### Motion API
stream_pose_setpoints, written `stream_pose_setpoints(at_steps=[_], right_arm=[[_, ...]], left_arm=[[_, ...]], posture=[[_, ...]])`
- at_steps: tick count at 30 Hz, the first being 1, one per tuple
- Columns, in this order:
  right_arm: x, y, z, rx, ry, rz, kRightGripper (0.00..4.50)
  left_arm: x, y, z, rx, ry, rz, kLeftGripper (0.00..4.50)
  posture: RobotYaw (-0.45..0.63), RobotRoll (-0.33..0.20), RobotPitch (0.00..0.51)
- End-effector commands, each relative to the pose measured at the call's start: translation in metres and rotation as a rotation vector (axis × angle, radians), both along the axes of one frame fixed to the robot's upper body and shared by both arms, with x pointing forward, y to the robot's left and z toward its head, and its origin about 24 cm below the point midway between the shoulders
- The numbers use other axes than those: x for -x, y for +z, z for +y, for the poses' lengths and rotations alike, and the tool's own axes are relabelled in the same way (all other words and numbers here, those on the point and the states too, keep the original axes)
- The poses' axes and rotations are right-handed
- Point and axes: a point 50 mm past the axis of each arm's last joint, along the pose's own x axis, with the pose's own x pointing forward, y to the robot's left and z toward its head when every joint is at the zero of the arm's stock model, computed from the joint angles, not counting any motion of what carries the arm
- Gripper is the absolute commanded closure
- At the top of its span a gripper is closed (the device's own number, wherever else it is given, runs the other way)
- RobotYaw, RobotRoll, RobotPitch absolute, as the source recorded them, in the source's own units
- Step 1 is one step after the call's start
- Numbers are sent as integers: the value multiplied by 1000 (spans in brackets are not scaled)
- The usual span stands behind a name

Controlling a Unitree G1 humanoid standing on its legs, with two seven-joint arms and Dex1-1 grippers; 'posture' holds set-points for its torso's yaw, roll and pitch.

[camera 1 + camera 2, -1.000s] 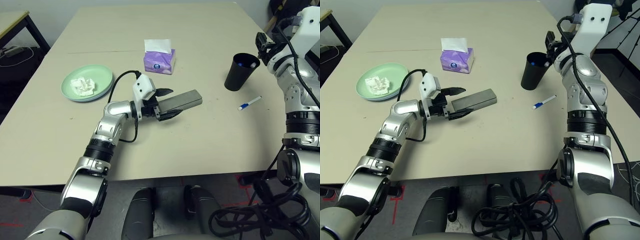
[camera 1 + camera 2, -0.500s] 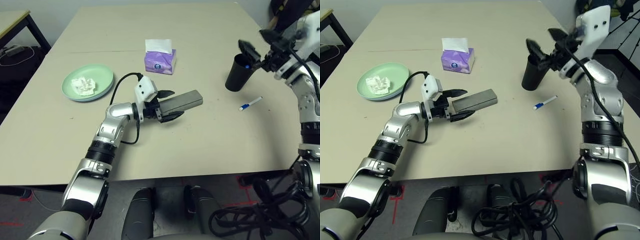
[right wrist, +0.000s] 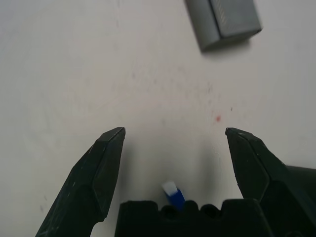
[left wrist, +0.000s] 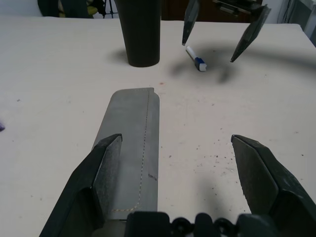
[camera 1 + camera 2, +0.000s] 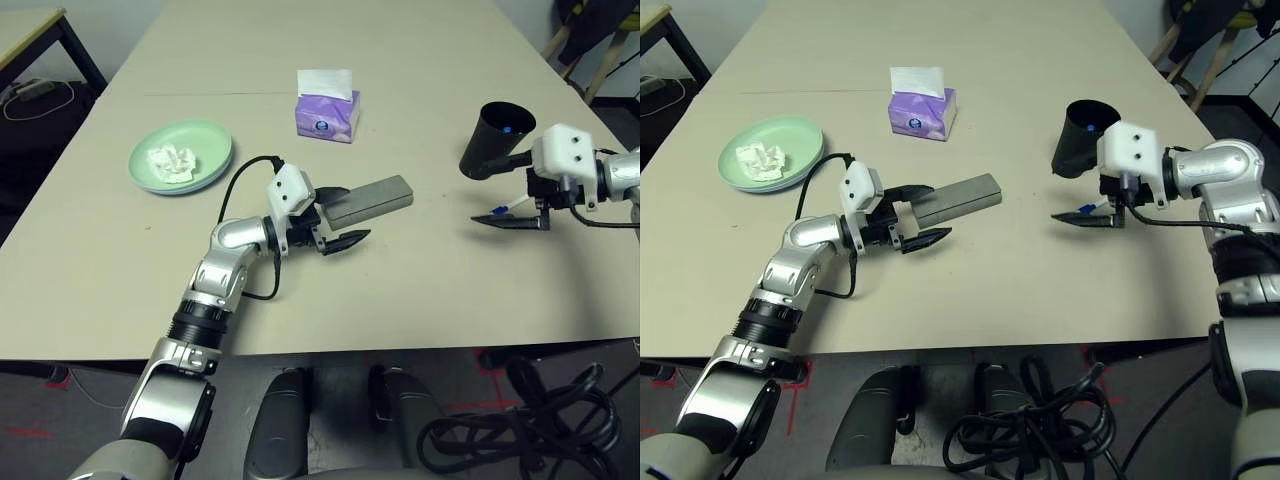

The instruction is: Organize and tidy the items on the table.

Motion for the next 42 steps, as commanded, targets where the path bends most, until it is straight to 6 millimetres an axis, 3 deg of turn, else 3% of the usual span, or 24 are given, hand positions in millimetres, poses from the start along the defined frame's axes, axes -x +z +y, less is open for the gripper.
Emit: stream_pose_setpoints(at_steps=[1, 13, 35, 38, 42], right_arm=[[0, -1, -7, 113, 2, 4, 35], [-4, 23, -14, 444, 39, -53, 35], [-11, 8, -6, 555, 83, -87, 35], [-11, 7, -5, 547, 72, -59, 641], [-12, 7, -3, 548, 74, -38, 2082]], left_arm=[[4, 4, -6, -15, -31, -23, 0], [7, 7, -9, -29, -39, -47, 0], [7, 16, -9, 1, -18, -90, 0], [7, 18, -9, 16, -16, -95, 0], [5, 21, -9, 37, -2, -99, 0]], posture=[[135, 0, 283], [133, 0, 304], [161, 0, 301], [163, 0, 298], [165, 0, 290]])
